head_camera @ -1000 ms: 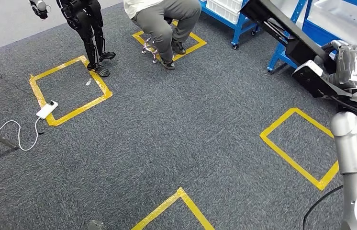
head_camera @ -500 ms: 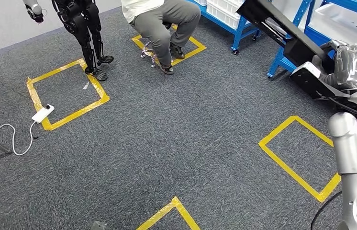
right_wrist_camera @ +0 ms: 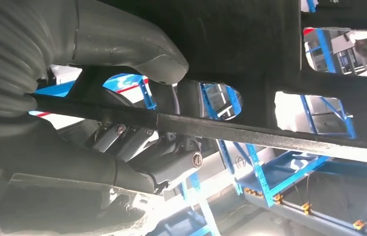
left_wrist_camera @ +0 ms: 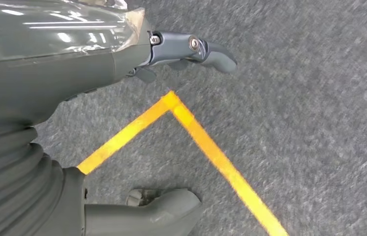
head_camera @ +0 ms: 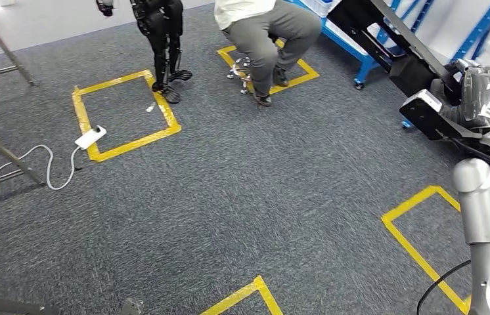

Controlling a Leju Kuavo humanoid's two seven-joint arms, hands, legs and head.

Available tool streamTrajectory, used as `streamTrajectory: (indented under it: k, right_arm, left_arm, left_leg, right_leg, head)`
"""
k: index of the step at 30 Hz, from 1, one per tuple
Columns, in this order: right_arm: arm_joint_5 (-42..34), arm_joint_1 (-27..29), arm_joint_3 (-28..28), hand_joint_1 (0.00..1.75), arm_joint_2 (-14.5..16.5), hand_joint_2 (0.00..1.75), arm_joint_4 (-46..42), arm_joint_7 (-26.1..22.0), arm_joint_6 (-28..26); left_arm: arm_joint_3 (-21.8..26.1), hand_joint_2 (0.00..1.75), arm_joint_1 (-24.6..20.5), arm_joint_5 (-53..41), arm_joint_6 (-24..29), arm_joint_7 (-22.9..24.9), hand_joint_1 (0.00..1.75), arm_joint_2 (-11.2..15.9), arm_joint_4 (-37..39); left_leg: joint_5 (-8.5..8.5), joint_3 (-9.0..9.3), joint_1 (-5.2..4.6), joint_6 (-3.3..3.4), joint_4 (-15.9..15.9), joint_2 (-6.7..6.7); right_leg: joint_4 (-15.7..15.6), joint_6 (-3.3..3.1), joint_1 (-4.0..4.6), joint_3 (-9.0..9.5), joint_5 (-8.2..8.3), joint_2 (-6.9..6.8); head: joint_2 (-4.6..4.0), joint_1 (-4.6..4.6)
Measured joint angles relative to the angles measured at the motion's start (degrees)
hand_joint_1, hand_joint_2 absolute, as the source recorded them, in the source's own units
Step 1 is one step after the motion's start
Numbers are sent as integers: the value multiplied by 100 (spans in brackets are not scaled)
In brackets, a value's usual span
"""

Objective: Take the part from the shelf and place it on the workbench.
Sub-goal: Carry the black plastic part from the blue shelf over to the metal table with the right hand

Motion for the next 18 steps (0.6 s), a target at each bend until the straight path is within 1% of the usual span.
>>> streamTrajectory:
  k: [1,2,3,4,5,6,7,8,9,10,11,12,13,14,15,16,17,18]
  right_arm:
    - [9,8,-2,175,-1,175,0,2,2]
    - [16,13,-3,175,-1,175,-1,2,3]
    - [22,13,-4,175,-3,175,-2,2,4]
    - [31,8,-7,175,-6,175,-4,2,5]
    - [39,1,-11,175,-13,175,-8,2,5]
    - [46,-6,-15,175,-18,175,-11,2,8]
    - [54,-9,-16,175,-19,175,-15,2,12]
    - [60,-12,-14,175,-11,175,-17,2,16]
    - [67,-17,-9,175,2,175,-17,2,24]
    - [74,-21,-3,175,19,175,-19,2,31]
    - [81,-31,2,175,33,175,-20,2,35]
    - [85,-44,3,175,40,175,-21,2,39]
    - [87,-53,3,175,45,175,-22,2,39]
    - [90,-62,1,175,45,175,-23,2,39]
    - [93,-63,0,175,46,175,-24,2,39]
    - [97,-61,0,175,48,175,-24,2,39]
    - [101,-58,-1,175,50,175,-25,2,39]
    - [102,-55,-2,175,51,175,-26,2,39]
  left_arm:
    - [0,175,5,-2,-8,3,0,-2,1]
    - [0,175,10,-5,-13,5,0,-3,1]
    - [0,175,11,-7,-15,8,0,-5,0]
    - [0,175,8,-8,-16,9,0,-8,0]
    - [-1,175,5,-9,-16,9,0,-12,0]
    - [-1,175,5,-9,-16,9,0,-17,1]
    - [-1,175,9,-9,-16,9,0,-21,1]
    - [-1,175,16,-9,-16,9,0,-22,1]
    - [-1,175,26,-9,-16,9,0,-16,0]
    - [-1,175,31,-9,-15,10,0,-11,-1]
    - [-1,175,31,-9,-14,10,0,-5,-1]
    - [-1,175,29,-9,-13,14,0,-1,-1]
    - [-1,175,26,-9,-13,18,0,-2,-1]
    - [-1,175,26,-9,-12,22,0,-2,0]
    - [-1,175,29,-11,-12,26,0,-3,1]
    - [-1,175,32,-14,-12,28,0,-4,1]
    - [-1,175,34,-16,-12,28,0,-4,1]
    - [-1,175,35,-17,-12,28,0,-4,1]
  left_leg:
    - [0,2,-22,9,2,-69]
    - [1,5,-38,14,4,-144]
    - [2,6,-47,17,5,-215]
    - [2,3,-60,17,10,-285]
    - [1,-1,-73,14,15,-356]
    - [-1,-6,-83,10,19,-416]
    - [-1,-12,-91,5,21,-475]
    - [-2,-17,-92,-6,21,-533]
    - [-19,-26,-92,-22,36,-524]
    - [-72,-52,-96,-56,92,-425]
    - [-180,-124,-94,-102,242,-272]
    - [-336,-247,-78,-151,498,-84]
    - [-513,-422,-47,-204,841,58]
    - [-665,-620,3,-251,1208,127]
    - [-739,-778,59,-295,1477,159]
    - [-719,-856,114,-338,1574,180]
    - [-606,-822,168,-380,1462,209]
    - [-426,-671,213,-418,1150,269]
  right_leg:
    - [-7,2,43,-9,32,23]
    - [-268,5,83,108,152,58]
    - [-660,-2,117,295,301,140]
    - [-1056,-28,145,500,439,249]
    - [-1385,-66,168,675,557,342]
    - [-1548,-106,178,770,614,399]
    - [-1601,-140,184,814,636,388]
    - [-1617,-162,174,828,648,327]
    - [-1639,-182,156,849,657,268]
    - [-1664,-206,139,875,662,209]
    - [-1689,-235,122,898,663,150]
    - [-1704,-263,118,919,659,94]
    - [-1707,-284,120,932,646,33]
    - [-1707,-298,119,938,636,-29]
    - [-1707,-304,116,943,629,-90]
    - [-1706,-301,108,944,621,-151]
    - [-1705,-291,98,949,612,-207]
    - [-1703,-269,88,959,597,-259]
  head:
    - [0,2]
    - [0,0]
    - [0,1]
    - [0,1]
    - [0,0]
    - [0,-3]
    - [0,-3]
    - [0,-5]
    - [0,-6]
    - [0,-13]
    - [0,-20]
    - [0,-26]
    - [0,-32]
    - [0,-33]
    - [0,-34]
    - [0,-35]
    - [0,-38]
    - [0,-36]
